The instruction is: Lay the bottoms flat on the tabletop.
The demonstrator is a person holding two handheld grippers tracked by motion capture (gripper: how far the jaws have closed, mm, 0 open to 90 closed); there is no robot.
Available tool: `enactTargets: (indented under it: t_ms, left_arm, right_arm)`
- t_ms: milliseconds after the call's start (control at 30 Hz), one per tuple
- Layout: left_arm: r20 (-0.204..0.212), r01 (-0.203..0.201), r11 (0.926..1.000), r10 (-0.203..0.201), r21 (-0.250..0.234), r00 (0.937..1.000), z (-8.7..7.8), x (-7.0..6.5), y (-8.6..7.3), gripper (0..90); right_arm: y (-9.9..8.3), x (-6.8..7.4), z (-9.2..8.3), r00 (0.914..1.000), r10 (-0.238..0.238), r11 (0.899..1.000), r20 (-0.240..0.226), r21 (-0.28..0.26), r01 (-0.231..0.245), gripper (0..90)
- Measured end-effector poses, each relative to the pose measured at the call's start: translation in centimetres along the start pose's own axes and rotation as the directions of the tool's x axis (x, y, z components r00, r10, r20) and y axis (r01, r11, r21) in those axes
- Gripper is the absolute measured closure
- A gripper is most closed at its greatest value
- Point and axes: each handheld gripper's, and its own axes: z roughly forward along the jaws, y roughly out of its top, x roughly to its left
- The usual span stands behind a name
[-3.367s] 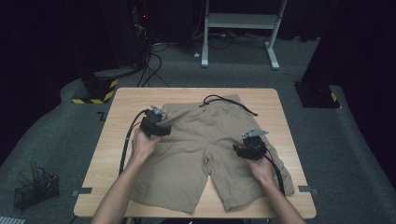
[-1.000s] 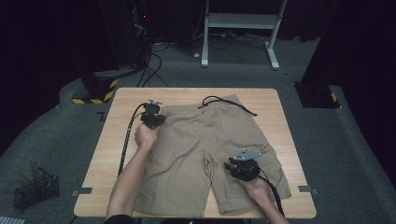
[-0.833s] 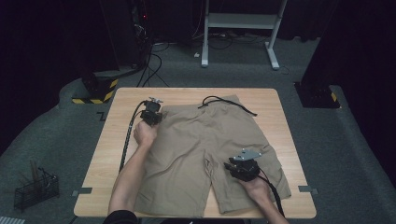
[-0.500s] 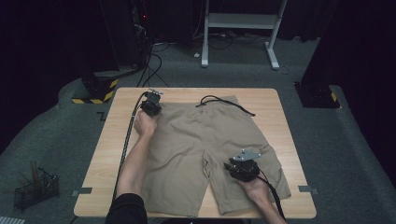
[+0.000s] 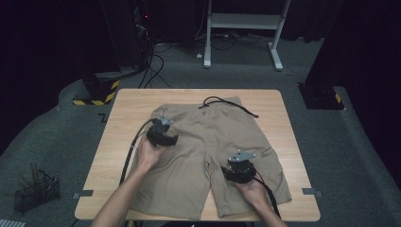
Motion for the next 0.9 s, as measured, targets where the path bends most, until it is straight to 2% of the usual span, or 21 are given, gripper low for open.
enactTargets:
  t_ms: [67,100,133,167,233,300,367,433,500,533,600,633,767,900]
  left_arm:
    - [0.005,0.023,0.9993,-0.023,0.029,0.9997,1.2,-0.7,-0.9,34.7]
    - [0.024,0.062,0.9979,-0.063,0.016,0.9977,1.6,-0.7,-1.3,34.6]
    - [0.039,0.112,0.9937,-0.112,0.008,0.993,1.8,-0.4,-1.5,35.2]
    - [0.042,0.132,0.9912,-0.132,0.005,0.9903,1.7,-0.3,-1.5,35.3]
    - [0.031,0.128,0.9917,-0.128,0.003,0.9912,1.5,-0.4,-1.7,35.3]
    - [0.028,0.127,0.9919,-0.127,-0.003,0.9915,1.2,-0.6,-2.2,34.8]
    - [0.027,0.139,0.9901,-0.139,-0.015,0.9899,1.2,-0.6,-2.5,33.6]
    - [0.021,0.148,0.9882,-0.147,-0.041,0.9889,1.4,-0.6,-2.7,32.4]
    - [0.02,0.15,0.9869,-0.149,-0.061,0.9887,1.8,-0.6,-2.5,31.1]
    - [0.021,0.151,0.9859,-0.15,-0.073,0.9885,2.1,-0.6,-2.3,31.2]
    - [0.02,0.162,0.9822,-0.161,-0.095,0.9868,2.9,-0.4,-1.7,31.6]
    - [0.016,0.16,0.9823,-0.16,-0.097,0.9871,3.3,-0.2,-1.3,32.3]
    - [0.009,0.172,0.983,-0.172,-0.064,0.9851,4.8,0.6,0.8,32.8]
    - [0.002,0.181,0.983,-0.181,-0.033,0.9835,6.0,1.4,2.4,32.8]
  right_arm:
    - [0.2,0.5,0.3,1.0,0.007,1.0,0.006,-0.002,-0.007,52.4]
    - [0.3,0.7,0.3,1.0,0.007,1.0,0.005,-0.002,-0.007,51.8]
    - [0.4,1.0,0.4,1.0,0.0,1.0,-0.003,0.003,0.0,50.8]
    - [0.6,1.3,0.3,0.9995,-0.022,1.0,-0.023,0.021,0.022,51.1]
    - [0.9,1.4,0.0,0.9984,-0.032,0.999,-0.046,0.028,0.033,51.1]
    - [1.2,0.5,-0.9,0.9997,-0.017,1.0,-0.017,-0.012,0.017,51.3]
    - [1.7,-1.5,-1.2,0.9991,0.035,0.999,0.025,-0.025,-0.034,49.9]
    - [1.8,-3.8,-0.8,0.993,0.079,0.997,0.087,-0.02,-0.077,48.8]
    - [1.5,-5.5,0.1,0.9869,0.141,0.99,0.078,0.004,-0.142,46.4]
    - [1.3,-5.9,0.6,0.9865,0.144,0.989,0.077,0.022,-0.146,46.1]
    - [1.1,-5.6,1.0,0.9893,0.1,0.995,0.106,0.012,-0.102,46.6]
    - [1.2,-5.5,1.2,0.9889,0.105,0.994,0.106,0.01,-0.106,46.6]
    - [1.6,-6.0,2.1,0.984,0.127,0.992,0.125,-0.038,-0.123,46.5]
    - [2.5,-6.8,3.1,0.978,0.149,0.989,0.147,-0.04,-0.144,46.3]
